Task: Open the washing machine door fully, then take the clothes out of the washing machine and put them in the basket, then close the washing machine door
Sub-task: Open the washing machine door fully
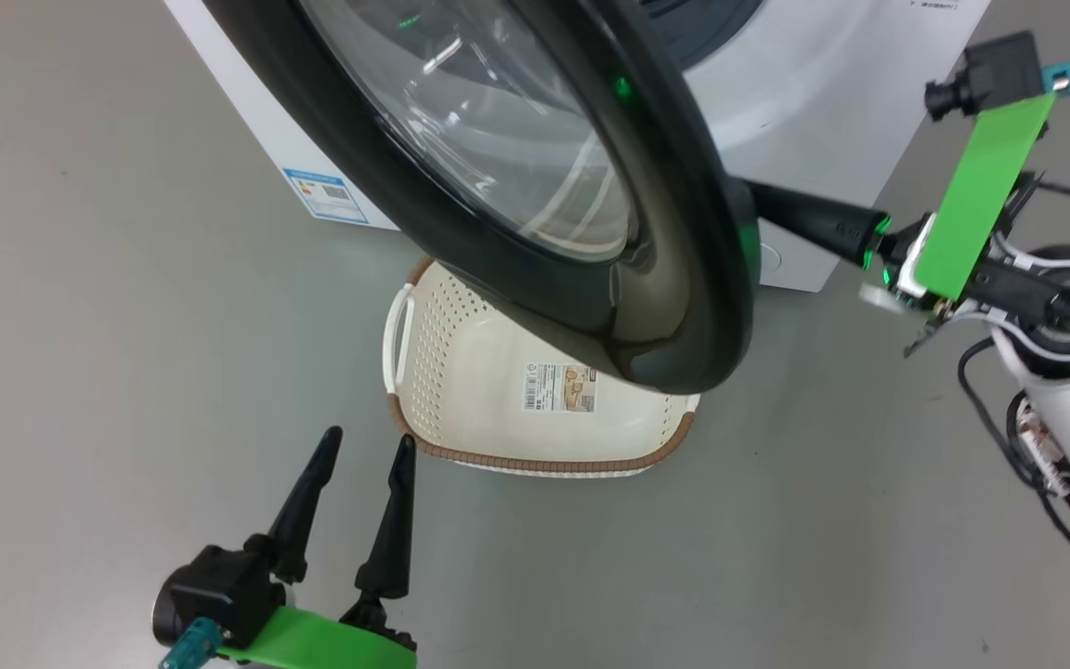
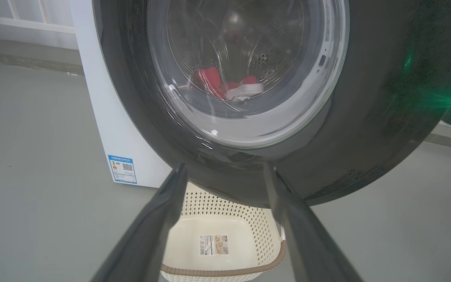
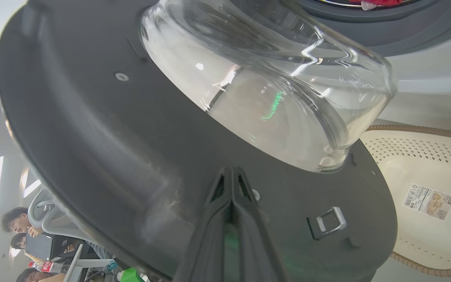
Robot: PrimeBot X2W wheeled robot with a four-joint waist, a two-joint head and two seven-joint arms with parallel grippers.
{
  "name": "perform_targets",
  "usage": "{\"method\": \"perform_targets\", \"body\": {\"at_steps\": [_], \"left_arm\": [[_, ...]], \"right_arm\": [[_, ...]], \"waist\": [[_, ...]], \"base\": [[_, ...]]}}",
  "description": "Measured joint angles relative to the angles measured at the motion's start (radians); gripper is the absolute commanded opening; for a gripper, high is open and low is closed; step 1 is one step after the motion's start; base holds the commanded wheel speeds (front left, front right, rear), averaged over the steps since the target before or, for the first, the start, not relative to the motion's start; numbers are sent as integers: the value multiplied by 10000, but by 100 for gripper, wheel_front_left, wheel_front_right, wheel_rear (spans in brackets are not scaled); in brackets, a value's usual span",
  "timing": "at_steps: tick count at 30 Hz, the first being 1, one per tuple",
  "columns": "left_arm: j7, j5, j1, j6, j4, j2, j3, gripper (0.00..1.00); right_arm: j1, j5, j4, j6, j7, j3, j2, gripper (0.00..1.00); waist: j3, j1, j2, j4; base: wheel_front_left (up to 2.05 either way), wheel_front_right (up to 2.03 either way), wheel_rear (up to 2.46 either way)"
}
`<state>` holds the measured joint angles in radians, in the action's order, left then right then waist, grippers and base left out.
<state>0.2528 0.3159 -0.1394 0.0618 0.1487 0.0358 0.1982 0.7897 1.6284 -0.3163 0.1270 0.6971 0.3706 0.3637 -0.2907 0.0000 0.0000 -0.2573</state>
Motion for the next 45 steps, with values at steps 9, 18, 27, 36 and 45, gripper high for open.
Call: {"method": "perform_targets", "body": {"at_steps": [9,18,27,36,45], "left_arm": [[0,-29,70,0,-84,2,-48,100],[0,-69,226,2,-130,4,-71,100],[0,-73,305,19,-117,4,-184,100],[0,-178,435,199,-31,10,-466,100],[0,-418,622,357,19,15,-738,100]], "right_arm": [[-772,96,537,-2,531,40,-424,0],[-1126,36,752,-2,642,-19,-665,0],[-1503,-407,573,-2,82,-337,-713,38],[-2619,-656,384,-2,-734,-700,-566,100],[-3979,-819,399,-2,-1651,-941,-468,100]], "waist": [[205,0,0,-5],[329,0,0,-32],[546,0,0,31],[817,0,0,344],[976,0,0,718]], "base": [[0,0,0],[0,0,0],[0,0,0],[0,0,0],[0,0,0]]}}
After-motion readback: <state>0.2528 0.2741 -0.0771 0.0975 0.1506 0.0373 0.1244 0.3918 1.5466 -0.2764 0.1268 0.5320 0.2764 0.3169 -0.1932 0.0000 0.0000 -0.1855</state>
